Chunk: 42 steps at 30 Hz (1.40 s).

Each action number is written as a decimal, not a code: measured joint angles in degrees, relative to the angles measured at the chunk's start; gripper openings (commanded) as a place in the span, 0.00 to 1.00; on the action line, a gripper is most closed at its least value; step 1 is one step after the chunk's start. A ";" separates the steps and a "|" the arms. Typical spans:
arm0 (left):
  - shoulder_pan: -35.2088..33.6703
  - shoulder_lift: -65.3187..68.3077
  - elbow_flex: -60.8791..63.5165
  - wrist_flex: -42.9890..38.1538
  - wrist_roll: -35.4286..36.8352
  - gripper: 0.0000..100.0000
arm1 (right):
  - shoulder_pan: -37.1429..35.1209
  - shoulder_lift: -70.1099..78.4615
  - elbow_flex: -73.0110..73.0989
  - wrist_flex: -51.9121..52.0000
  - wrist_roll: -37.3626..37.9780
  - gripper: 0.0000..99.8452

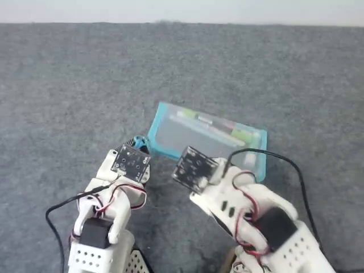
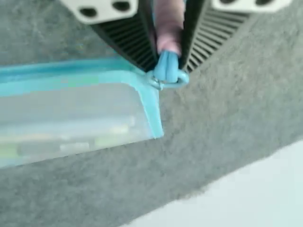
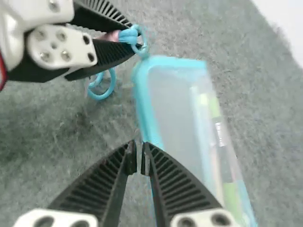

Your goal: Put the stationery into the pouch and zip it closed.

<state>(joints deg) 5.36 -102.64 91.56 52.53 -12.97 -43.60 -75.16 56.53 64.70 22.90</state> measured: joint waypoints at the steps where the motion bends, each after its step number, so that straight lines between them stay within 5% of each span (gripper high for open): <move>1: 0.00 0.09 0.00 0.00 0.00 0.01 | -0.09 -1.14 0.35 0.26 0.09 0.01; 6: 0.09 0.09 0.00 0.00 0.00 0.01 | -2.37 0.79 3.16 -0.53 0.62 0.04; 13: 3.43 0.00 -2.81 4.31 0.26 0.01 | -2.64 19.78 5.89 -15.12 2.29 0.25; 27: 2.90 0.00 -3.96 5.10 0.62 0.01 | -0.62 30.42 4.66 -29.45 3.34 0.25; 42: 3.16 0.09 -3.96 5.89 -0.26 0.01 | 2.73 31.03 -0.18 -25.14 3.34 0.25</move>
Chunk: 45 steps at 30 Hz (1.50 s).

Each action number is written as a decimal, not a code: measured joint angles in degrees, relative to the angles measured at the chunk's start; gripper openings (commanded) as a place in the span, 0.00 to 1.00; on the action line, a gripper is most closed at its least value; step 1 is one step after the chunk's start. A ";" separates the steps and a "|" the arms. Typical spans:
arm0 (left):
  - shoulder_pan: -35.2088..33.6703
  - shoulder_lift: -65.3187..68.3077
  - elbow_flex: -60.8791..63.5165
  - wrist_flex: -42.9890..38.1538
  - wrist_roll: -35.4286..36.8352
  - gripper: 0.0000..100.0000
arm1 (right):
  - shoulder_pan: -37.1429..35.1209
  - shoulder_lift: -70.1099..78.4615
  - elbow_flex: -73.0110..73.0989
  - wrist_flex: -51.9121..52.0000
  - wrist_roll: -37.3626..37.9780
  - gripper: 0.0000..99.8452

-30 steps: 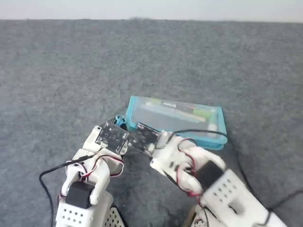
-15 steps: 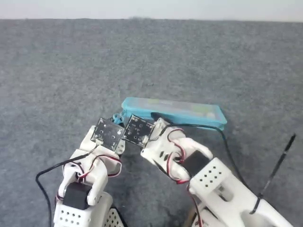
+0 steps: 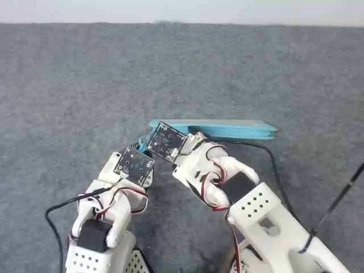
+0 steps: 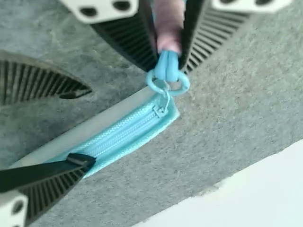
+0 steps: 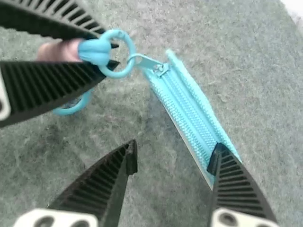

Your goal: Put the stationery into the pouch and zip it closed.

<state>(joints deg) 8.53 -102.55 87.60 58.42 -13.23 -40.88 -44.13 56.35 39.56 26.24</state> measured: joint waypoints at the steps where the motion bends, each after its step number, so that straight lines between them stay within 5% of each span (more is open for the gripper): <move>1: 0.00 0.00 0.00 0.00 0.00 0.01 | 0.00 0.44 -0.09 -0.35 0.00 0.25; 10: 0.00 0.00 0.00 0.00 0.00 0.01 | 3.96 4.84 -8.70 3.69 0.44 0.25; 24: 0.00 0.00 0.00 0.00 0.00 0.01 | 2.99 3.34 -14.59 13.27 16.97 0.18; 45: -0.18 0.53 0.18 0.09 0.00 0.01 | -2.20 5.45 -15.47 20.40 17.49 0.25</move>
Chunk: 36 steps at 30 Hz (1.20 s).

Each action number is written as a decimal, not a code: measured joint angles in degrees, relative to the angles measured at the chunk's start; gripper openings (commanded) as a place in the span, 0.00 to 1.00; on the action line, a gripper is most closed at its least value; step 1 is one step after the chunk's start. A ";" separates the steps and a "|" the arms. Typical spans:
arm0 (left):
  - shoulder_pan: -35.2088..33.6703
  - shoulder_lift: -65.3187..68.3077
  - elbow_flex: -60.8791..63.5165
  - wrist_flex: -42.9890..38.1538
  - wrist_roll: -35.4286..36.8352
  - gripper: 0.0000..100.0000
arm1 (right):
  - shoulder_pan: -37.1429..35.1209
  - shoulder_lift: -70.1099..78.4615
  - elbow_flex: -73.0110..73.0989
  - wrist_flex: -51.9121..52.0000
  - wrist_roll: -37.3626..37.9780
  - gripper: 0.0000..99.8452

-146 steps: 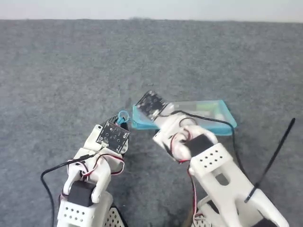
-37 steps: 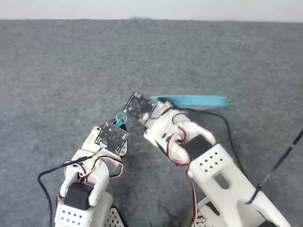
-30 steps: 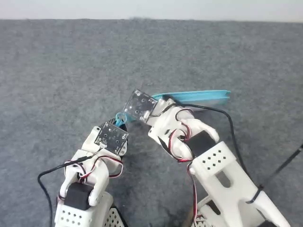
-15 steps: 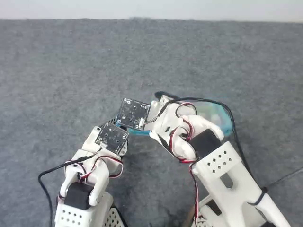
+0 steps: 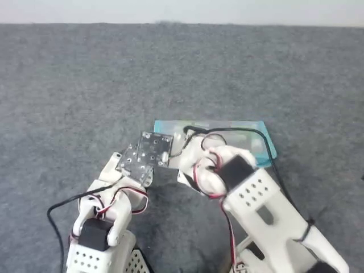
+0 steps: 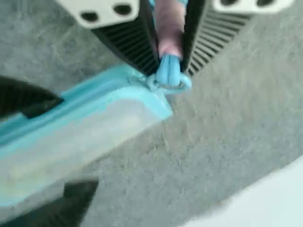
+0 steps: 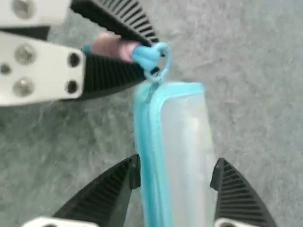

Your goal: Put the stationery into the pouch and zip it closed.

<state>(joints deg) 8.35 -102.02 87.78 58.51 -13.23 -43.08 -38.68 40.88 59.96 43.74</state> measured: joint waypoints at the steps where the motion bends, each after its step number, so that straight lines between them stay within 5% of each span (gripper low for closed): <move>1: 0.00 0.00 0.00 0.00 0.00 0.01 | -0.18 -0.62 1.23 -1.32 0.00 0.25; 13: -0.18 0.09 0.18 1.05 0.44 0.01 | 3.16 3.34 5.45 -10.90 -2.46 0.25; 23: 0.18 1.23 -1.41 0.88 0.26 0.01 | 13.98 6.15 6.77 -10.81 -15.21 0.25; 29: 0.09 6.07 -2.29 -4.31 0.97 0.01 | 14.51 -5.01 5.54 -5.19 -18.11 0.17; 36: -0.70 23.03 -16.00 -5.63 4.31 0.01 | 8.62 -16.62 10.20 1.05 -18.02 0.35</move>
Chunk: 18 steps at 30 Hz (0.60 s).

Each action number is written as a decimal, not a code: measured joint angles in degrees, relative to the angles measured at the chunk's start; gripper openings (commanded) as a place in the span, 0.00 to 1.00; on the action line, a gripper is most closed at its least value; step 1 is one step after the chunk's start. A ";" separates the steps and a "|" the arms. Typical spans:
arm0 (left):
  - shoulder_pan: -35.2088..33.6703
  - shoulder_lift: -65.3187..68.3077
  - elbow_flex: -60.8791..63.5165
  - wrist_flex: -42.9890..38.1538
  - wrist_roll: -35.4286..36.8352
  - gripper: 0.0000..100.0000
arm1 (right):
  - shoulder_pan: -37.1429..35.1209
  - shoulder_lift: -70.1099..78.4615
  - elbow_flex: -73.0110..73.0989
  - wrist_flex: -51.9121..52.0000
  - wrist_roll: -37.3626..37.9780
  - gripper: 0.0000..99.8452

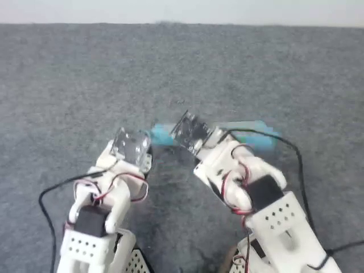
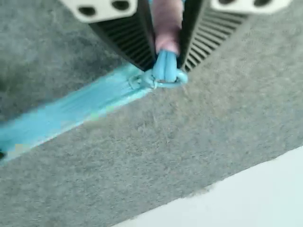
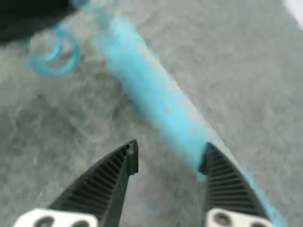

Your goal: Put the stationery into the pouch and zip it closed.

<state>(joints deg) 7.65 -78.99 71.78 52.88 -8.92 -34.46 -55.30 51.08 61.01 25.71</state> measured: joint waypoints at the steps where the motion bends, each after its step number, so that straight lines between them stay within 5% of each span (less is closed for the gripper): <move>1: -0.09 2.73 -2.37 0.00 0.09 0.01 | 0.00 -0.35 0.79 0.00 0.00 0.38; 6: 0.88 13.98 -12.04 4.57 0.18 0.01 | -0.26 -1.14 1.41 -1.76 -0.09 0.40; 18: 1.67 14.33 -14.24 8.70 0.18 0.01 | 0.18 12.04 -8.35 -1.85 3.69 0.37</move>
<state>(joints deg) 9.32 -64.66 57.54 61.58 -8.75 -34.29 -43.25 42.73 59.16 29.41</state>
